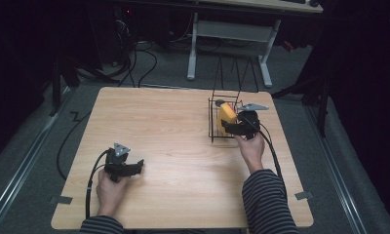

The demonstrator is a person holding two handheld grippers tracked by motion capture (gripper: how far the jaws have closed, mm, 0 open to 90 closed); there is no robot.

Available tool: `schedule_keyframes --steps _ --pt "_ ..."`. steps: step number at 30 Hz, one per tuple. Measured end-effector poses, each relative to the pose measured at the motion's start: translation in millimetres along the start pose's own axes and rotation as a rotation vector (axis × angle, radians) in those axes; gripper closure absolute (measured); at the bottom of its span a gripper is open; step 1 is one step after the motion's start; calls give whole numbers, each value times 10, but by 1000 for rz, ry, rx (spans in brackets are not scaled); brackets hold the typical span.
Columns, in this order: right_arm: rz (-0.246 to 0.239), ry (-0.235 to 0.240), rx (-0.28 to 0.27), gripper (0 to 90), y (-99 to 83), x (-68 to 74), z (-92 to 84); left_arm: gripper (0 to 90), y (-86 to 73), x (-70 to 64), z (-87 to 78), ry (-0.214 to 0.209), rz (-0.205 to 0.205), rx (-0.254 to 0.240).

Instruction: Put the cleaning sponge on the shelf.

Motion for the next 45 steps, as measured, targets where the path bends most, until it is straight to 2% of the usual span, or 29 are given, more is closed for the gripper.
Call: schedule_keyframes --steps 4,7,10,17,24,30,45 --pt "8 -6 -24 276 0 -44 -91 177 0 0 0 0 0 0" --pt "34 -5 -38 277 -28 -91 -177 177 0 0 0 0 0 0" --pt "19 -18 -32 274 -51 -132 -250 177 0 0 0 0 0 0" --pt "36 1 -83 294 -33 -160 -442 178 0 0 0 0 0 0" --pt "49 -9 -84 297 -93 -254 -566 178 0 0 0 0 0 0" --pt "61 17 -95 299 -77 -233 -632 178 0 -1 0 0 0 0" --pt "47 -1 -86 320 -91 -285 -825 178 0 0 -1 -1 0 0"
Point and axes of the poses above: each handheld gripper's, and its own axes: z roughly forward along the jaws, y roughly out of its top, x roughly to its left, the point moved 9 cm from there along z, roughly forward along the jaws, and after that the axes turned 2 degrees about -y, right-handed, at the moved point
